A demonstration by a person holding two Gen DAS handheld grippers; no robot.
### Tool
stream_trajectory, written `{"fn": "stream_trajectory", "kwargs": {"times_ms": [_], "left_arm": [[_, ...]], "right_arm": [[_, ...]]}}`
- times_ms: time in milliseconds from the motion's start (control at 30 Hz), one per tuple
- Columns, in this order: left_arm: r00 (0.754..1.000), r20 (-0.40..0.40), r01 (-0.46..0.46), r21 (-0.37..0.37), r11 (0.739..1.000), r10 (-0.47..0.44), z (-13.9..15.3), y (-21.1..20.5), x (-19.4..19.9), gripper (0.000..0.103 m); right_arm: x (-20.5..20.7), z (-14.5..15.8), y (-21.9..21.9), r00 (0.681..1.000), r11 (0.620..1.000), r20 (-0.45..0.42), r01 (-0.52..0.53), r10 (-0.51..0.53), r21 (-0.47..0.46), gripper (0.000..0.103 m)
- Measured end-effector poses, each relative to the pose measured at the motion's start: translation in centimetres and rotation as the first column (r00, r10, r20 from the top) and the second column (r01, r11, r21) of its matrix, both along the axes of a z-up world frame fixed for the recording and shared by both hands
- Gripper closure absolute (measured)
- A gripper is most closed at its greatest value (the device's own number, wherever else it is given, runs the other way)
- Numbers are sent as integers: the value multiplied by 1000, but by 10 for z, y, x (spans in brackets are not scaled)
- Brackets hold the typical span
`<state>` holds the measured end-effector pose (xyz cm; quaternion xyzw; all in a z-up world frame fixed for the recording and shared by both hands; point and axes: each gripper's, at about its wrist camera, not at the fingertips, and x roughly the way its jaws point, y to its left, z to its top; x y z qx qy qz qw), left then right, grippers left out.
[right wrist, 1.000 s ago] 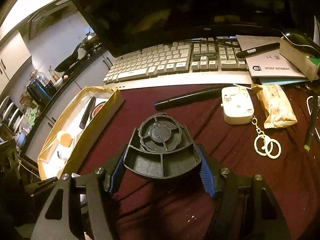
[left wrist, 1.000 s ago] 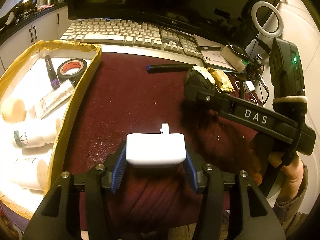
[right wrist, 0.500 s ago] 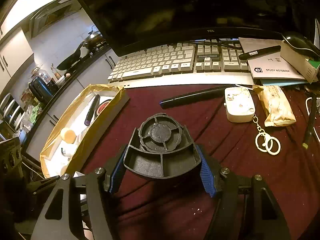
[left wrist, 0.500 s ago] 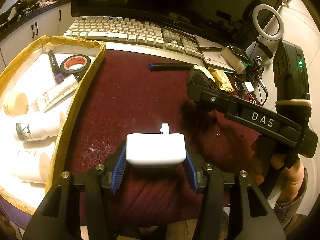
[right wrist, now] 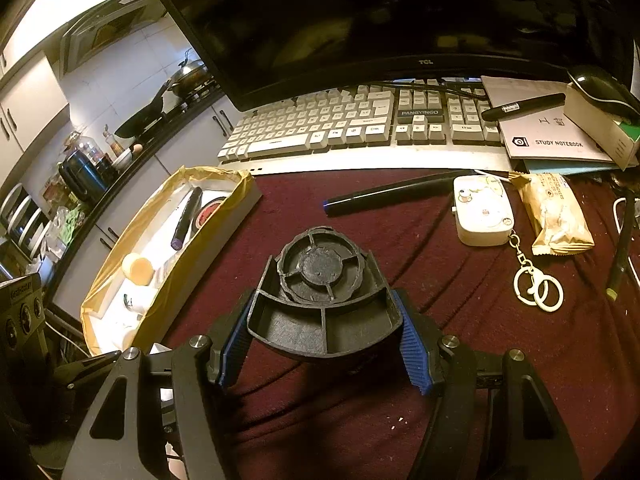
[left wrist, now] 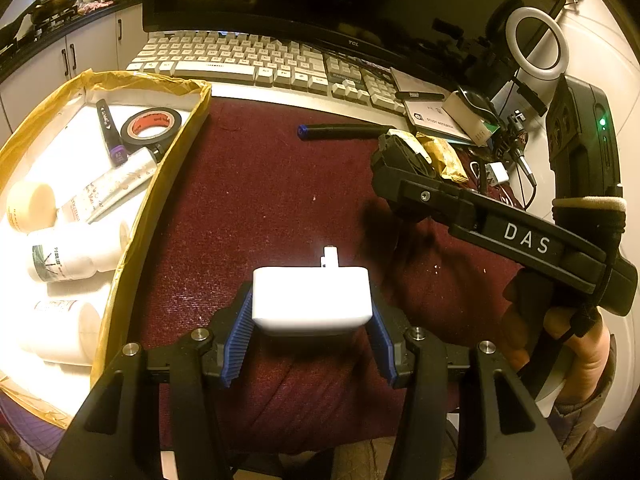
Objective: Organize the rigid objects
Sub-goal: 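Lift and hold the charger and the black fan part above the desk with both tools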
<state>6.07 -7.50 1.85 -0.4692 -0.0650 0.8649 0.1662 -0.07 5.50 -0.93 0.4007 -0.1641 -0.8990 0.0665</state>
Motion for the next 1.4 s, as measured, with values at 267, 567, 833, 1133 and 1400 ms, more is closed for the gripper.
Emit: {"fn": "stream_trajectory", "kwargs": {"times_ms": [267, 567, 833, 1133, 1400], "left_arm": [[1000, -7, -3, 2, 1000, 3, 2, -1, 1, 52], [999, -44, -23, 8, 1000, 24, 18, -12, 3, 52], [993, -87, -77, 20, 997, 79, 36, -38, 2, 52], [974, -123, -189, 9, 982, 188, 46, -86, -1, 52], [931, -121, -348, -2, 938, 345, 42, -153, 0, 52]], "right_arm": [[0, 0, -1, 1000, 1000, 2, -2, 2, 0, 42], [1, -1, -2, 1000, 1000, 2, -2, 2, 1, 42], [-4, -2, -5, 1000, 1000, 10, -6, 5, 15, 42], [-6, -2, -12, 1000, 1000, 12, -17, 17, 24, 42], [-6, 10, -21, 999, 998, -11, -39, 39, 42, 42]]}}
